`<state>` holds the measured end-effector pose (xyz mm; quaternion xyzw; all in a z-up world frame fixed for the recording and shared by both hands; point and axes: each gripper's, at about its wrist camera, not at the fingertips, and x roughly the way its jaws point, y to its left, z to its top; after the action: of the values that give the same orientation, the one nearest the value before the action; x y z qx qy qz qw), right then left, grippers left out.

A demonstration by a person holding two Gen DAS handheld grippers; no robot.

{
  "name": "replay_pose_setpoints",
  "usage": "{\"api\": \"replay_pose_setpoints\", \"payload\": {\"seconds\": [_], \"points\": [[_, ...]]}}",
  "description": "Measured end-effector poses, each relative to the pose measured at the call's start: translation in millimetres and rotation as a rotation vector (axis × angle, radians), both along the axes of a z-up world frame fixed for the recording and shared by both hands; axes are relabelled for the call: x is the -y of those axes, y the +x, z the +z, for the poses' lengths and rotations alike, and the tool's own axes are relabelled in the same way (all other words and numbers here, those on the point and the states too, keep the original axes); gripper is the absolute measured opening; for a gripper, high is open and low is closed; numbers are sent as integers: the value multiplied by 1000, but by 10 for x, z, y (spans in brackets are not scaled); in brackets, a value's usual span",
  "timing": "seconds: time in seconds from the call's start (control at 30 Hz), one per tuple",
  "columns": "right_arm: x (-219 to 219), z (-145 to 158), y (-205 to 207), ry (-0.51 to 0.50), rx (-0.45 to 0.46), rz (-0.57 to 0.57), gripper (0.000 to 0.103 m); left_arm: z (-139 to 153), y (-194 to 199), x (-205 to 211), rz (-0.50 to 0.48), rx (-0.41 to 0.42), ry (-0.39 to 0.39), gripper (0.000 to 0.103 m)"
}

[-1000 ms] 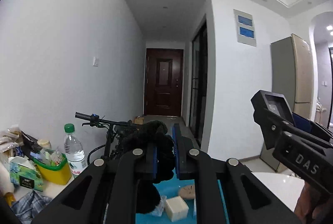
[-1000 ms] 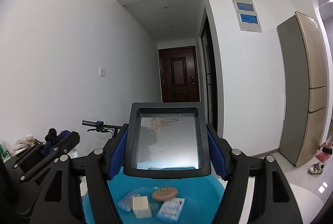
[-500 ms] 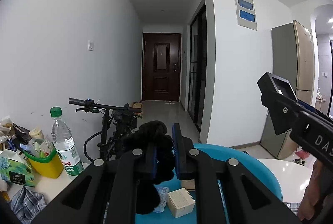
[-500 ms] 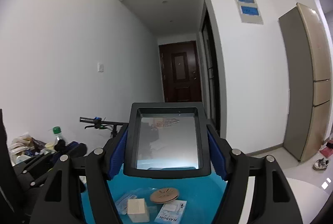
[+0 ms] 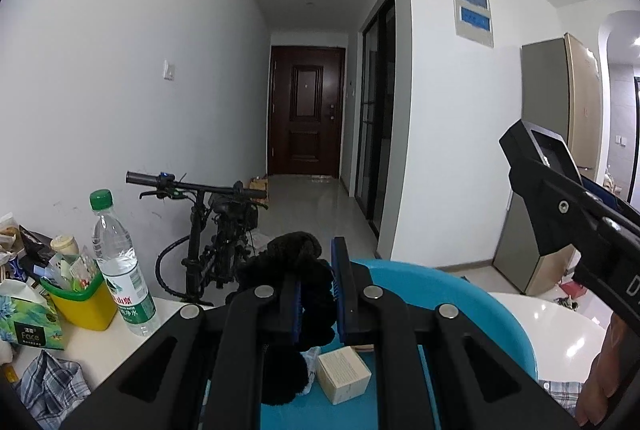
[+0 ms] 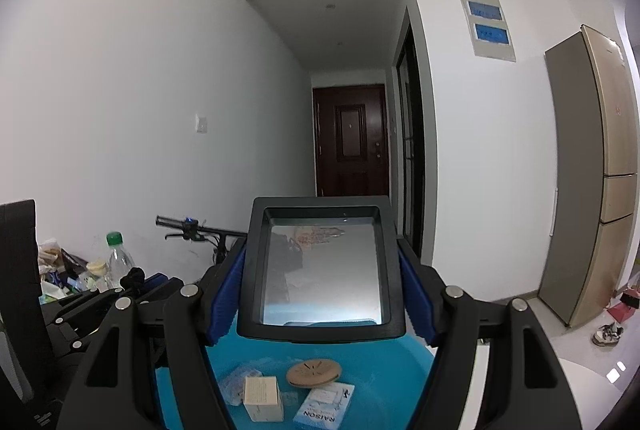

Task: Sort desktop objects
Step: 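Carry the black toy and black frame with both grippers over the blue basin, then lower both grippers into the blue basin above the boxes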

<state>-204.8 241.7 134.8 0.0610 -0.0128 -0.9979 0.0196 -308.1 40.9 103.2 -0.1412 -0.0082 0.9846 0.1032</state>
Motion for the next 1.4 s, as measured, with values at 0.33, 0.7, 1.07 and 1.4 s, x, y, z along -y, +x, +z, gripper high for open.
{"api": "replay_pose_setpoints", "payload": {"seconds": [0.33,0.7,1.07,1.4], "points": [[-35,-131,-315,0,314,14,68,-146,-190,-92,-12,208,-30,12],[-83,-237,-418,5,382,21,69,-258,-299,-79,-46,318,11,12],[66,-554,-646,72,533,90,68,-582,-532,-154,-79,445,4,12],[-20,-753,-820,83,643,81,68,-920,-654,-351,-109,565,-117,12]]}}
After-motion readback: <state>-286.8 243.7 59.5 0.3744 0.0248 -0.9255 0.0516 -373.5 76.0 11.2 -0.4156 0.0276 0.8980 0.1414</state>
